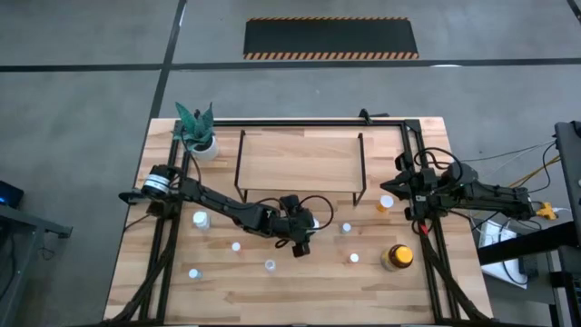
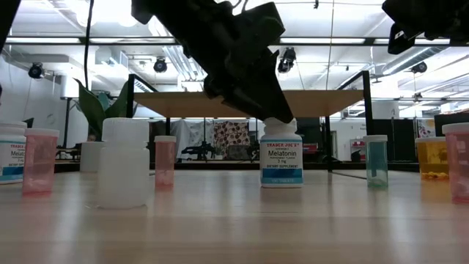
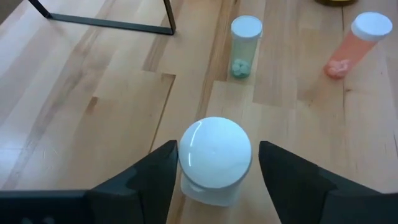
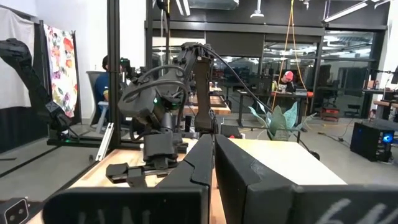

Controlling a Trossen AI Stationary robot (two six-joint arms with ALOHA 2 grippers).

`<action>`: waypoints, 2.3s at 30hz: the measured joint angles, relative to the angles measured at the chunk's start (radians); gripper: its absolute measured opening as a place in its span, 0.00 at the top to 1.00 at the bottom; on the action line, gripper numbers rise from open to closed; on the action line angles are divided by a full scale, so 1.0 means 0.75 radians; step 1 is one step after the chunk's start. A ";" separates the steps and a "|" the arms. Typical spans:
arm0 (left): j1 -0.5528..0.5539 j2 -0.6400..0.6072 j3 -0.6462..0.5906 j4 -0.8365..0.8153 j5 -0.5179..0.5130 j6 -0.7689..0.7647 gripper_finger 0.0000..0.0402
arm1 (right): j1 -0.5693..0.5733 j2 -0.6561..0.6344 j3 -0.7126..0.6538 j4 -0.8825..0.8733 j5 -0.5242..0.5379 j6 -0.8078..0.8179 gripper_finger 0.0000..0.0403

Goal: Pick and place medicine bottles onto shelf by color
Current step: Put the right white medicine bottle on the shelf

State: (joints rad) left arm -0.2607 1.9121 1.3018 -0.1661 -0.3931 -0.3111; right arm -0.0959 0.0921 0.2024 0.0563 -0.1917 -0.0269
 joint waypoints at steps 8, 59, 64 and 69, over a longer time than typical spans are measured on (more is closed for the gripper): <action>0.000 -0.001 -0.003 0.001 0.004 0.000 0.53 | 0.000 0.000 0.000 0.000 0.000 0.001 0.98; -0.131 0.154 0.404 -0.627 -0.066 -1.151 0.71 | -0.001 0.001 -0.001 -0.073 0.002 0.011 0.98; -0.086 0.265 0.509 -0.690 -0.013 -1.127 0.72 | -0.001 0.001 -0.001 -0.092 0.001 0.010 0.98; -0.027 0.282 0.538 -0.685 0.100 -0.952 0.61 | 0.000 0.001 -0.001 -0.110 0.001 -0.011 0.98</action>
State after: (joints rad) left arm -0.2810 2.1235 1.7054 -0.6795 -0.3182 -1.0251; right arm -0.0963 0.0925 0.2020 -0.0263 -0.1908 -0.0354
